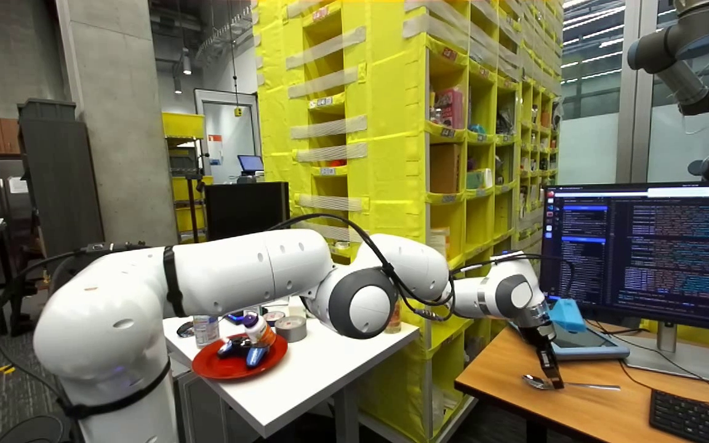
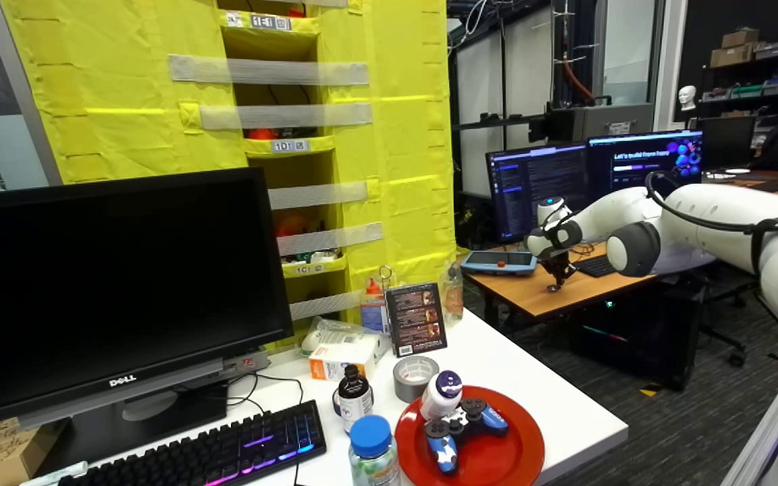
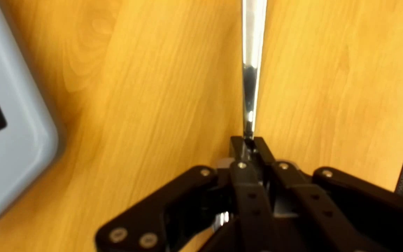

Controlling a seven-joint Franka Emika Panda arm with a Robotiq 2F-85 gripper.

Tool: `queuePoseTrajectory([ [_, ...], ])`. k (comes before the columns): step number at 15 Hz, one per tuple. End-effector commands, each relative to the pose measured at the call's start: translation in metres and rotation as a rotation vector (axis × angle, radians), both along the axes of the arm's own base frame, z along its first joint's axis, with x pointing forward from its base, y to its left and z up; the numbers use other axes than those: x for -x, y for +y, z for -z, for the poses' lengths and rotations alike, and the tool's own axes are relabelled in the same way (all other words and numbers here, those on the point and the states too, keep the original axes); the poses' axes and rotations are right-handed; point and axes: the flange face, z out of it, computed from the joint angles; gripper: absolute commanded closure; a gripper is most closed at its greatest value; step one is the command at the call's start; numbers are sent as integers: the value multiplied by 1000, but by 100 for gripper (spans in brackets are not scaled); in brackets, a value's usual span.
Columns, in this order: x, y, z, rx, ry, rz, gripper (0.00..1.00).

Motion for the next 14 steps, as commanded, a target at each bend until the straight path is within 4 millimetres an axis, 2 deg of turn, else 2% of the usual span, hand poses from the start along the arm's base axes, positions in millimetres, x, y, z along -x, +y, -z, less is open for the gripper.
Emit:
queuePoseTrajectory([
  [1,-10,12,0,54,25,-57,98],
  [7,-12,8,-10,51,-55,13,98],
  [14,1,-5,-4,21,-56,106,98],
])
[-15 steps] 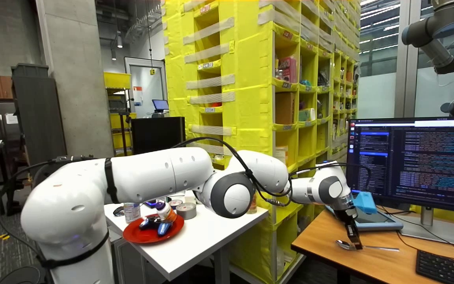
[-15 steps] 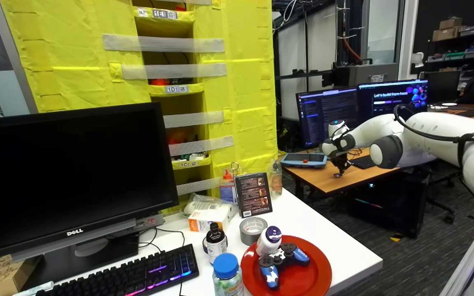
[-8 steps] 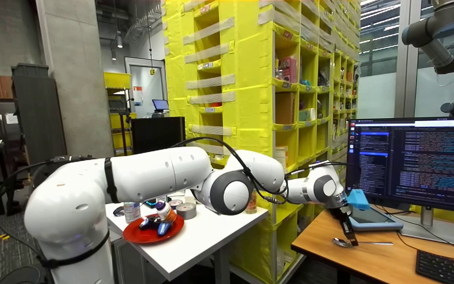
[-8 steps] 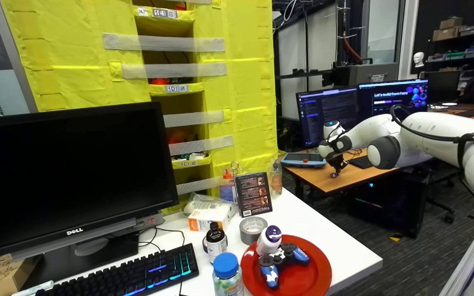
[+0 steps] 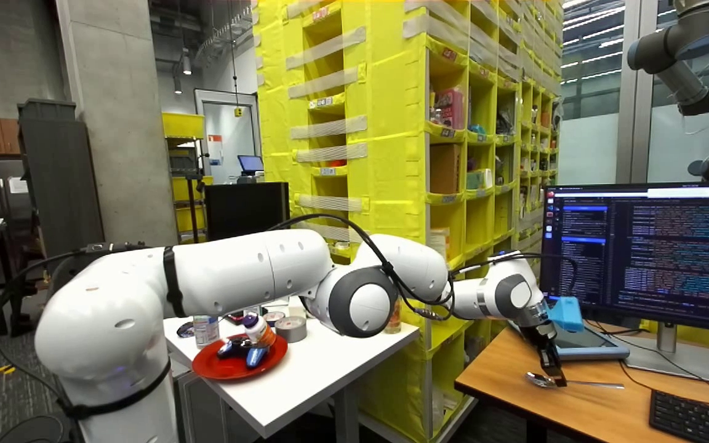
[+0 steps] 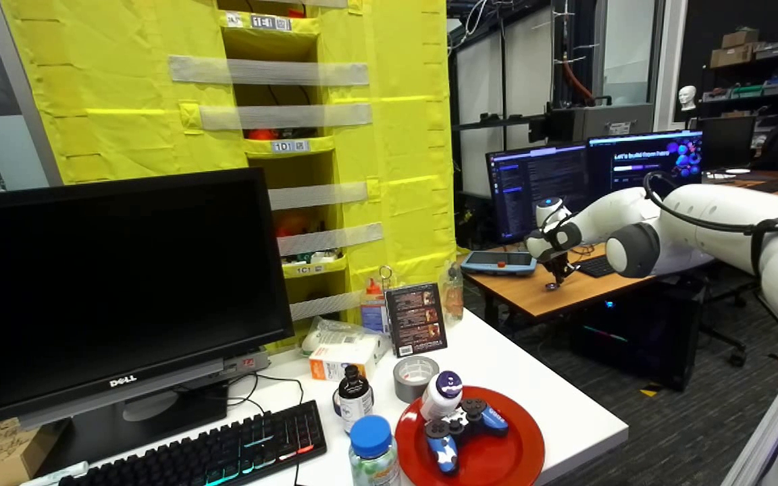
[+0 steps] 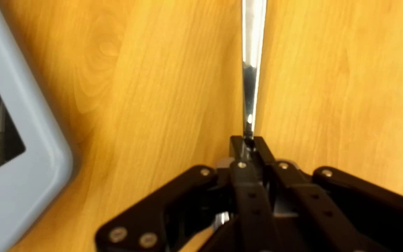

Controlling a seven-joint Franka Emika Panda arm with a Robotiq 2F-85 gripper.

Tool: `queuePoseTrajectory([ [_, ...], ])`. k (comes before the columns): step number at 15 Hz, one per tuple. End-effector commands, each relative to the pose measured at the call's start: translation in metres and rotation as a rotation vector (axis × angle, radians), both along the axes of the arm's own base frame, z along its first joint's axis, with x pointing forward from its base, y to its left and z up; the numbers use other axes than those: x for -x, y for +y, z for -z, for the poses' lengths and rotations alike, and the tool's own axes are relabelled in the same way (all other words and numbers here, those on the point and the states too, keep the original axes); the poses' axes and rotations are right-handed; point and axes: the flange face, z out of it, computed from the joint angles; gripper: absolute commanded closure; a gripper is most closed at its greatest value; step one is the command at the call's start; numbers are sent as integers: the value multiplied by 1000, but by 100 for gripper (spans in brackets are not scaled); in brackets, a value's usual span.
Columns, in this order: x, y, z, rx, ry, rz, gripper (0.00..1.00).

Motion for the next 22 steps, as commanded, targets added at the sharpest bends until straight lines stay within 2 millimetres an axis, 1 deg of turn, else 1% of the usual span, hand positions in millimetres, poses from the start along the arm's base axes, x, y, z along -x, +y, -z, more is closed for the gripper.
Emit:
queuePoseTrajectory([
  [1,5,-7,-2,-8,-12,44,98],
  [6,10,-15,-3,-2,-18,63,98],
  [8,10,-16,-6,3,-23,72,98],
  [12,6,-18,-25,40,-25,53,98],
  [16,5,-22,-48,105,-10,32,98],
  [20,8,-32,-73,144,-32,48,98],
  [21,8,-34,-77,142,-47,55,98],
  [22,7,-35,-77,136,-61,65,98],
])
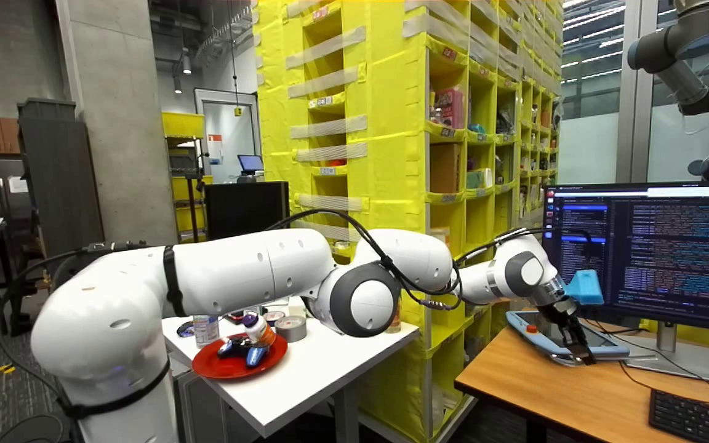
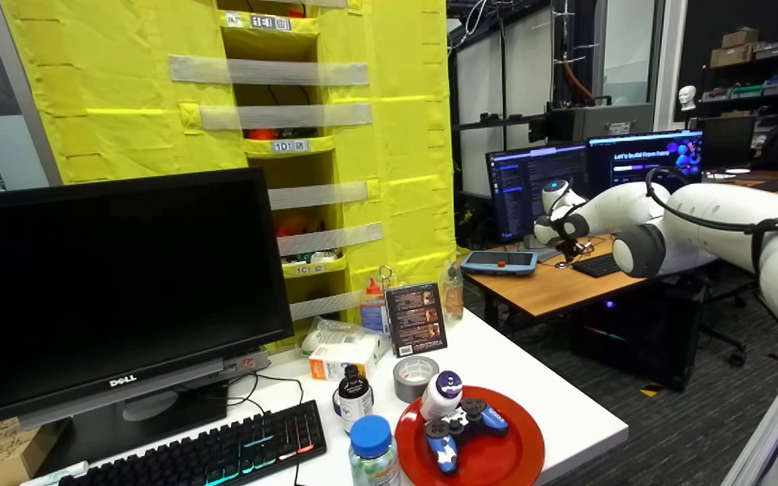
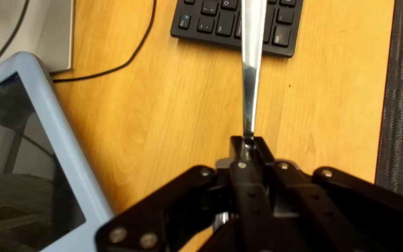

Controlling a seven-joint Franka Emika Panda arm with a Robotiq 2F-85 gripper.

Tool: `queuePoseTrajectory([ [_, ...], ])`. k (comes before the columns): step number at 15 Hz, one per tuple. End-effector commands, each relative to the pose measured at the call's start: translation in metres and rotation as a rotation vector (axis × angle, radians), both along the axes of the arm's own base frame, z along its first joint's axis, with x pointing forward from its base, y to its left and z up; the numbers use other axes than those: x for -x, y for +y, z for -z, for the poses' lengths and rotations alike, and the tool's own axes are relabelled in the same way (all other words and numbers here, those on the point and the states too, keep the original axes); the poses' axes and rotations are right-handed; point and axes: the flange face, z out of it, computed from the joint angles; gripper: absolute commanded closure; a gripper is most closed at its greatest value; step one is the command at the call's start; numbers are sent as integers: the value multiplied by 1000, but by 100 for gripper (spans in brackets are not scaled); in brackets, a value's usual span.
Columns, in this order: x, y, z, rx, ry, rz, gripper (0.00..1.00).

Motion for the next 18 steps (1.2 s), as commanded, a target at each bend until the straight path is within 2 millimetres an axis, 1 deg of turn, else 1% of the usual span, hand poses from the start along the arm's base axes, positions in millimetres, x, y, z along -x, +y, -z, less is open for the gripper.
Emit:
queuePoseTrajectory([
  [1,-2,-1,-13,3,-26,37,98],
  [4,-7,14,1,-48,-31,118,98],
  [5,-9,21,9,-64,-26,136,98],
  [7,-13,33,19,-99,-14,177,98],
  [12,-27,63,44,-161,-45,232,98],
  [18,-28,90,97,-224,-27,292,98],
])
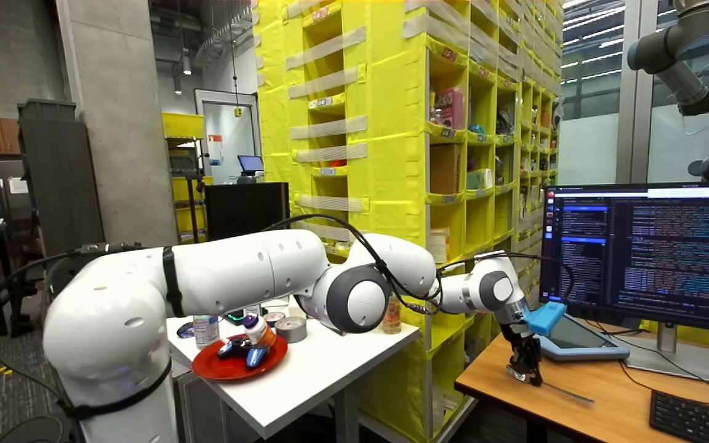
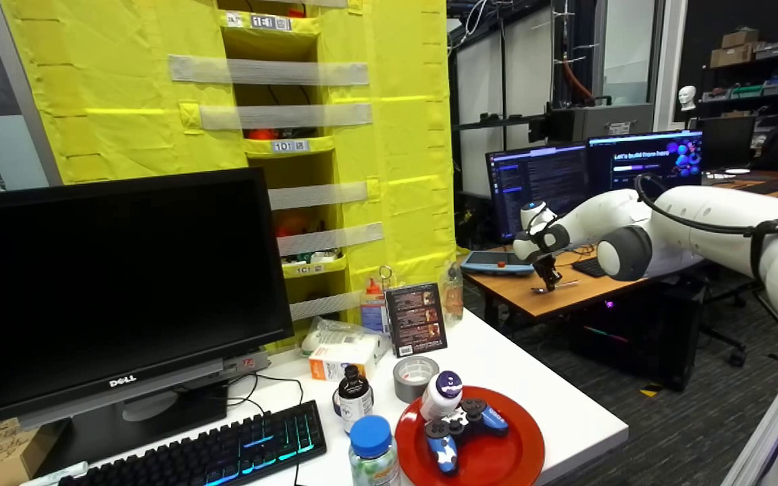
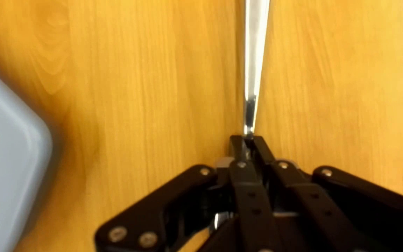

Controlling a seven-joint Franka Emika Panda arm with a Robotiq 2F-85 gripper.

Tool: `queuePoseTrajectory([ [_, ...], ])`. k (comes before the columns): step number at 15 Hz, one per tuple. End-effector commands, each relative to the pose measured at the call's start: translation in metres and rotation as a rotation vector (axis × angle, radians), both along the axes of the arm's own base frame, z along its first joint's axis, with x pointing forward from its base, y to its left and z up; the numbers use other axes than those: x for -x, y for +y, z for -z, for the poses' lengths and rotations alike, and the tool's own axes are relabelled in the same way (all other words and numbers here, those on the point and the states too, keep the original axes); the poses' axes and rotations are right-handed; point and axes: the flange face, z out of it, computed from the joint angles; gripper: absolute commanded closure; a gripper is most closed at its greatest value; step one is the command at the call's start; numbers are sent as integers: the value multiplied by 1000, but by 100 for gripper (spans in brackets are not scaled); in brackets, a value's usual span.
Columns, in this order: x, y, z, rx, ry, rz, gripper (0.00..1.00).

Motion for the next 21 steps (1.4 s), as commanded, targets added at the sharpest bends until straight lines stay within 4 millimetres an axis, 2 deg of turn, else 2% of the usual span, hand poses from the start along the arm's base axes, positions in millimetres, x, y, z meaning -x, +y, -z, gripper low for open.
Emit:
queuePoseTrajectory([
  [1,-2,15,23,-37,-13,42,98],
  [13,-13,54,20,-191,36,94,98],
  [21,-25,92,19,-278,63,136,98],
])
